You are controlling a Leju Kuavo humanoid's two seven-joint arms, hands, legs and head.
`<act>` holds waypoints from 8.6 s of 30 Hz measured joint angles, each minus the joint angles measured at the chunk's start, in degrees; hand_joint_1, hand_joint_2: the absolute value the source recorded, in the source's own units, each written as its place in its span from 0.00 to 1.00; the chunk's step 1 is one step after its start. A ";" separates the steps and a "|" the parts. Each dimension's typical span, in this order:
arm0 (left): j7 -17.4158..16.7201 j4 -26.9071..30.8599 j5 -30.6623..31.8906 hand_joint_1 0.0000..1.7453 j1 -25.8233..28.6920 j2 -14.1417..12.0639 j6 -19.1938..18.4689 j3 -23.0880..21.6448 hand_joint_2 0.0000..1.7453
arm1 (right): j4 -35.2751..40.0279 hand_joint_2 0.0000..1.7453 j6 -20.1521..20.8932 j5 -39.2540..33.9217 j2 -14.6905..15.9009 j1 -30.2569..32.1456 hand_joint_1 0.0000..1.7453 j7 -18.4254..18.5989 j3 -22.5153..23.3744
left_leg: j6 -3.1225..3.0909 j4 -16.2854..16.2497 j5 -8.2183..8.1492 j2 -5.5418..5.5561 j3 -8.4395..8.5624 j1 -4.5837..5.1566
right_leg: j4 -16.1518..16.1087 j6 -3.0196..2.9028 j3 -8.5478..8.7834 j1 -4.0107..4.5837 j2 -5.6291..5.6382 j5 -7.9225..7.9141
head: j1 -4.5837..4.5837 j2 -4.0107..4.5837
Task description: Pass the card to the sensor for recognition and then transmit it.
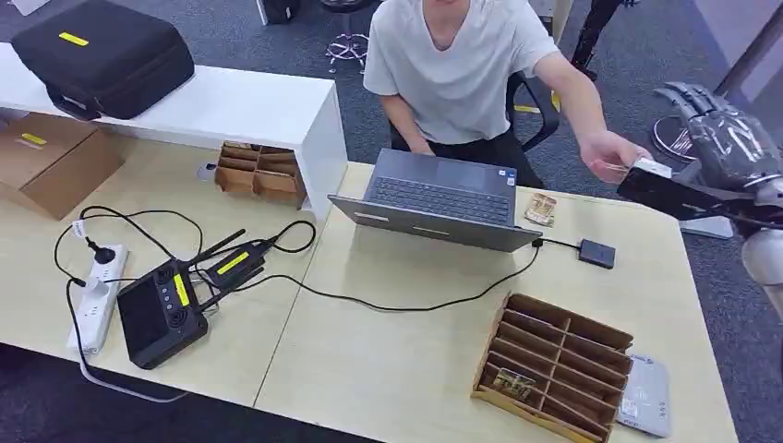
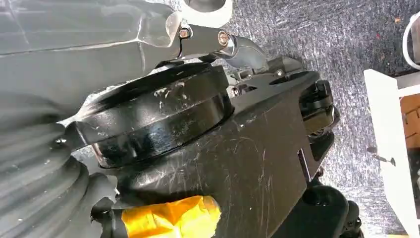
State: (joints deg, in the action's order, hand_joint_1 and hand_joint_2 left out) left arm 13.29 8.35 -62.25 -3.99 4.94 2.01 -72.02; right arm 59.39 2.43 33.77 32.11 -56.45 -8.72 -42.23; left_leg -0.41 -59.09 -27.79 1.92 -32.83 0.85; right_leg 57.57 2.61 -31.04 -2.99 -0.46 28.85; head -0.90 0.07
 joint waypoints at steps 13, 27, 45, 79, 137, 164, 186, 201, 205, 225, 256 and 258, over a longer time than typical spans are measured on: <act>0.00 -0.28 -0.26 0.00 -0.07 -0.02 -0.39 0.00 1.00 | 0.00 1.00 0.00 -0.92 -0.13 0.15 1.00 -0.59 0.11 | 0.00 0.00 0.00 0.00 0.00 0.00 | 0.00 0.00 -0.01 0.00 -0.01 0.00 | 0.00 0.00; 0.53 -0.28 0.35 0.00 -0.01 -0.31 -1.31 0.00 1.00 | 0.00 1.00 0.02 -1.33 -0.15 0.25 1.00 -0.92 0.37 | 0.00 0.00 0.00 0.00 0.00 0.00 | 0.00 0.00 -0.01 0.00 0.00 0.00 | 0.00 0.00; 0.46 -0.31 -3.10 0.00 0.02 -0.31 -1.27 0.02 1.00 | 11.97 1.00 -13.77 -1.05 9.39 31.54 1.00 -7.54 18.43 | -0.10 -0.03 -0.11 0.43 -0.15 0.01 | -0.15 0.08 0.07 0.00 -0.47 0.08 | 0.02 0.00; 0.46 -0.46 -3.93 0.00 -0.01 -0.15 -1.14 0.02 1.00 | 23.27 1.00 -13.33 1.57 11.50 55.36 1.00 -10.03 39.95 | -0.09 -0.01 -0.14 0.26 -0.13 0.01 | -0.14 0.08 0.01 0.00 -0.31 0.10 | 0.00 0.00; -0.15 -0.74 -4.28 0.00 -0.19 0.02 -1.03 0.04 1.00 | 20.22 1.00 -15.12 4.22 1.60 69.72 1.00 -8.09 33.66 | -0.09 0.00 -0.14 0.04 -0.02 0.03 | -0.12 0.07 -0.09 -0.03 -0.12 0.14 | 0.00 0.00; -0.50 -0.76 -3.06 0.00 -0.23 0.02 -1.09 0.04 1.00 | 22.99 1.00 -11.85 6.97 5.14 56.67 1.00 -9.29 31.43 | -0.09 0.00 -0.10 -0.34 -0.02 0.05 | -0.08 0.10 -0.09 -0.05 0.32 -0.09 | 0.00 0.00; -3.71 -0.76 0.98 0.00 -1.19 -0.24 -2.54 0.02 1.00 | 8.87 1.00 -5.44 11.67 -12.99 2.85 1.00 4.98 4.19 | 0.10 0.04 0.17 -0.42 0.00 -0.02 | 0.16 0.02 -0.21 0.00 0.47 -0.20 | -0.02 0.00; -4.72 -0.76 3.43 0.00 -1.61 -0.46 -3.72 -0.44 1.00 | -11.13 1.00 -6.97 12.02 -31.87 -4.42 0.00 8.83 -4.39 | 0.13 0.02 0.19 -0.18 -0.13 -0.01 | 0.15 0.01 -0.23 -0.02 0.23 -0.18 | 0.00 0.00; -4.41 -0.76 3.17 0.00 -1.57 -0.63 -4.37 -0.44 1.00 | -11.84 1.00 -6.78 11.50 -32.57 -4.77 0.00 8.55 -5.11 | 0.13 0.02 0.19 -0.15 -0.13 0.00 | 0.14 0.01 -0.24 -0.02 0.20 -0.18 | 0.02 0.00; -2.88 -0.76 0.87 0.00 -1.07 -0.87 -4.15 -0.44 1.00 | -0.41 1.00 -7.89 5.77 -25.66 -0.32 0.00 4.44 -5.18 | 0.11 0.00 0.17 -0.17 -0.17 0.00 | 0.07 0.01 -0.26 -0.03 0.18 -0.18 | 0.02 0.00; -0.22 -1.11 -4.96 0.00 -0.24 -0.61 -3.74 0.39 1.00 | 41.57 1.00 -20.35 8.20 2.62 46.85 0.00 -5.12 13.94 | -0.03 0.00 0.00 -0.07 -0.24 -0.02 | -0.17 0.08 -0.21 0.00 0.00 -0.11 | -0.02 0.00; -0.22 -1.11 -5.01 0.00 -0.23 -0.59 -3.74 0.39 1.00 | 42.01 1.00 -20.37 8.24 2.82 47.74 0.00 -5.14 14.56 | -0.04 0.00 0.00 -0.04 -0.24 -0.02 | -0.17 0.08 -0.20 0.00 -0.02 -0.11 | 0.00 0.00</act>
State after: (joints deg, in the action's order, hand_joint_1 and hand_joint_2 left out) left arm 13.07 7.23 -67.25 -4.23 4.35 -1.73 -71.63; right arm 101.39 -17.94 42.01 34.93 -8.71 -13.86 -27.67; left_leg -0.45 -59.08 -27.78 1.88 -33.07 0.83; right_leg 57.40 2.69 -31.24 -2.99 -0.48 28.74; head -0.90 0.07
